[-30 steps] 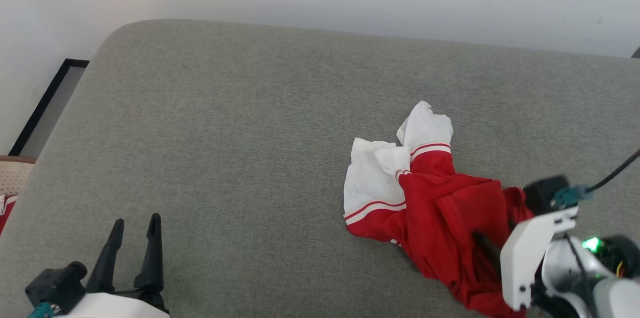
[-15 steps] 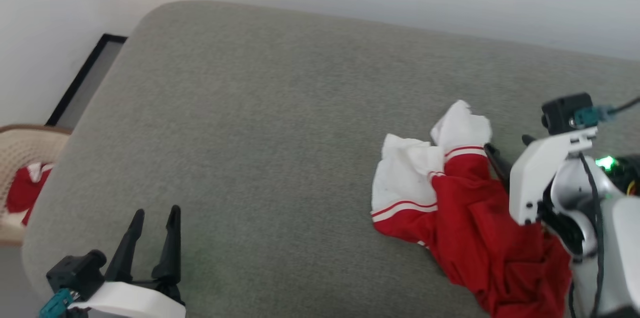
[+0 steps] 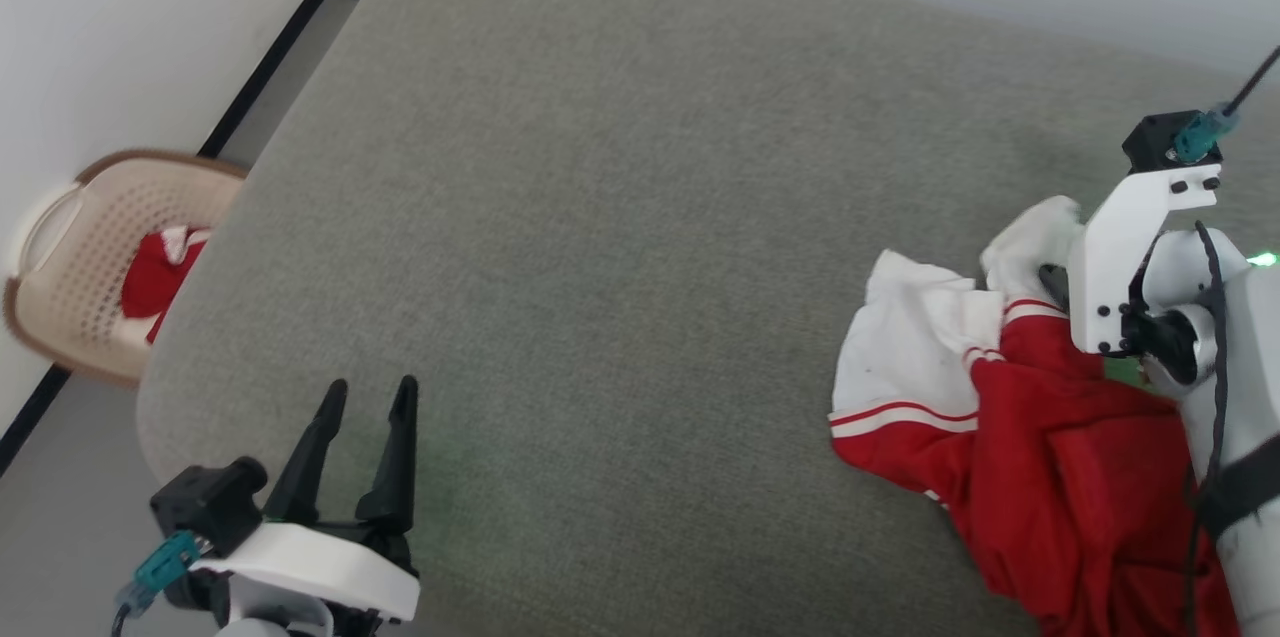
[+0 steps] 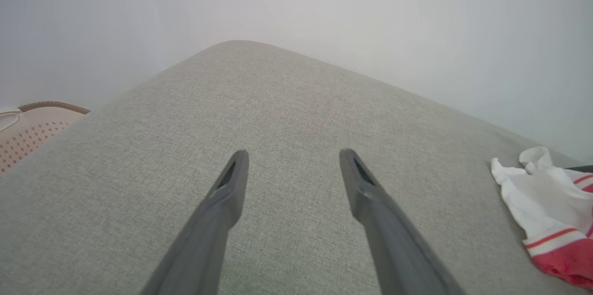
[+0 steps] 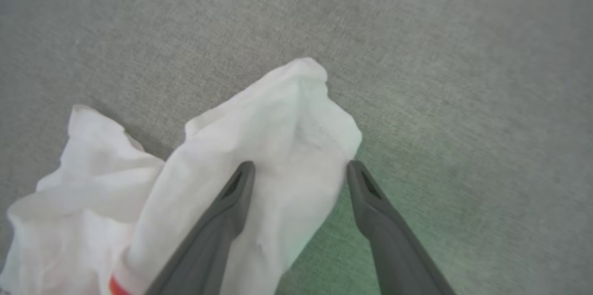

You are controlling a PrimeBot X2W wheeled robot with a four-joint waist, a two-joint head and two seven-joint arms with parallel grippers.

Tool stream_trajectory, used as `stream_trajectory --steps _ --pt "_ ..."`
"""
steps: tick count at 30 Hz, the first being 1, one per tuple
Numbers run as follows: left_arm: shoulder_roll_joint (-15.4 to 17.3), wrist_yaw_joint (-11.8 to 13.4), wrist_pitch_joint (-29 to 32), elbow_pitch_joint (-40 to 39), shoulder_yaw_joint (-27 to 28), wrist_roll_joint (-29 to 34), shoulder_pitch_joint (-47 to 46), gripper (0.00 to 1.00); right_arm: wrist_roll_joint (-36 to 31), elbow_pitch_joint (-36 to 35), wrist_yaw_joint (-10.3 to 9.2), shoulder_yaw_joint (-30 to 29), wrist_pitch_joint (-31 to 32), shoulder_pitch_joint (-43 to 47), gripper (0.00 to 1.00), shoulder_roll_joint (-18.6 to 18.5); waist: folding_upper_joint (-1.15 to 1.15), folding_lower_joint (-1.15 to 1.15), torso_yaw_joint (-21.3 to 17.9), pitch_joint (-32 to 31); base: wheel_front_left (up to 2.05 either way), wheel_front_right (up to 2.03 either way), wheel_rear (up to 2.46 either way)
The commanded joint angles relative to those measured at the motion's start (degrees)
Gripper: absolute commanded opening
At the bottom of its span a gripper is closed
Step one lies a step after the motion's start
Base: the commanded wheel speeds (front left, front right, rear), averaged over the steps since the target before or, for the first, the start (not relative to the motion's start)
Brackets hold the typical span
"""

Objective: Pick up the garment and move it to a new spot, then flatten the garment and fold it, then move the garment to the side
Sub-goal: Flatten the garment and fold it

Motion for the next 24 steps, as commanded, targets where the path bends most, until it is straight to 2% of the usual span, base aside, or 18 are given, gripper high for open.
stream_trajectory --steps 1,4,5,6,9,13,18,24 --pt "-0.23 -0.14 -0.3 0.13 -0.26 -0.47 -1.07 1.0 -0.06 1.98 -0.02 0.28 0.67 -1.44 1.0 -0.04 0.0 0.0 1.28 1.29 0.0 0.0 0.0" --pt "-0.38 -0.14 -0.31 0.43 -0.58 -0.76 -1.78 1.0 -1.07 7.81 -0.02 0.69 2.11 -3.85 1.0 -0.14 0.0 0.0 1.81 2.01 0.0 0.0 0.0" --pt "-0.5 -0.15 -0.31 0.57 -0.68 -0.78 -1.92 1.0 -1.35 9.37 -0.02 1.26 2.15 -4.32 0.47 -0.03 0.0 0.0 1.91 2.16 0.0 0.0 0.0" --pt "-0.59 -0.14 -0.31 0.67 -0.66 -0.79 -2.08 1.0 -1.53 10.62 -0.02 1.46 1.68 -4.92 0.0 0.04 0.0 0.0 1.95 2.27 0.0 0.0 0.0" --pt "-0.77 -0.14 -0.31 0.86 -0.17 -0.75 -2.26 1.0 -1.8 13.16 -0.02 1.5 -0.02 -7.12 0.0 0.01 0.0 0.0 1.61 2.39 0.0 0.0 0.0" --pt "-0.83 -0.14 -0.31 0.96 0.7 -0.57 -1.55 1.0 -0.93 12.69 -0.02 2.96 -2.24 -8.99 0.0 -0.22 0.0 0.0 0.42 1.97 0.0 0.0 0.0" --pt "-0.36 -0.15 -0.3 0.4 2.38 -0.02 -0.21 1.0 2.31 8.62 -0.02 6.47 -4.44 -9.37 0.0 -2.32 0.0 0.0 -2.7 0.89 0.0 0.0 0.0" --pt "0.1 -0.14 -0.3 -0.5 3.77 0.59 1.01 1.0 6.15 0.82 -0.02 6.8 -3.4 -5.38 0.0 -6.92 0.0 0.0 -6.79 -0.51 0.0 0.0 0.0"
